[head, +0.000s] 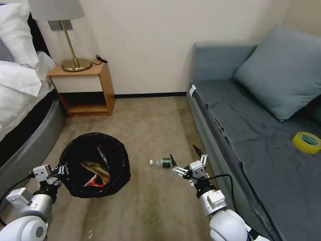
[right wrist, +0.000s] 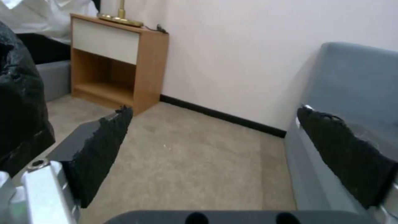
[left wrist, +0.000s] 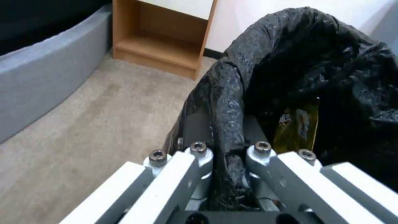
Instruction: Pick up the trash bin, then pick up the garbage on the floor and place it into the trash bin.
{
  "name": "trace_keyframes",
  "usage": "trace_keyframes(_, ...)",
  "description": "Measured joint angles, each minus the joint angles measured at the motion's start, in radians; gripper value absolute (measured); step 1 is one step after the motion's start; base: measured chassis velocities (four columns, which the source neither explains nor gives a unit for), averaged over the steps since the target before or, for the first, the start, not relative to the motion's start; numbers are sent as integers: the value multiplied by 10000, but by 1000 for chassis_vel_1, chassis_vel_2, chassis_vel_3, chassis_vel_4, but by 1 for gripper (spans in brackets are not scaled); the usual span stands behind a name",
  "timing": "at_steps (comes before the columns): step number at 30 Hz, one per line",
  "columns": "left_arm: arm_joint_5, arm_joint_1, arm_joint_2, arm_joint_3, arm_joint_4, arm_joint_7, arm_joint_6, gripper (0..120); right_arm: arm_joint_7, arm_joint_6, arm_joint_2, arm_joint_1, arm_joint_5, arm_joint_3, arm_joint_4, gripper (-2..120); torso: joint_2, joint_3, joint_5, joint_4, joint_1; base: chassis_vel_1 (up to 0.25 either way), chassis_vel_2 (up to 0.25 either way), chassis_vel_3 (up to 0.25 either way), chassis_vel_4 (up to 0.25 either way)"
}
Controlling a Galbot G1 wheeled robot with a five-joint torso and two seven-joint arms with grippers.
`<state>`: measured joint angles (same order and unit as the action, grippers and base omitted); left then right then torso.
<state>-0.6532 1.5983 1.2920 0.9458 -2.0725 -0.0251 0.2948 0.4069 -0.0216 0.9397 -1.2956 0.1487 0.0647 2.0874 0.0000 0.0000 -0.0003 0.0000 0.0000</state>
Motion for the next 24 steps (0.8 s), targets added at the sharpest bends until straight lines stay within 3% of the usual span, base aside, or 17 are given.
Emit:
trace_keyframes(14,-1,39,-28,66,74,-28,-22,4,-99,-189,80,174,68,263,-418,100,-1,1,3,-2,1,-199,200,194,-195)
trace_keyframes(24,109,42,-83,-50,108,-113,-56,4,-1447,-474,-269,1197,409,847,-1650,100,-1,-1,4,0,0,-29,24,27,-21)
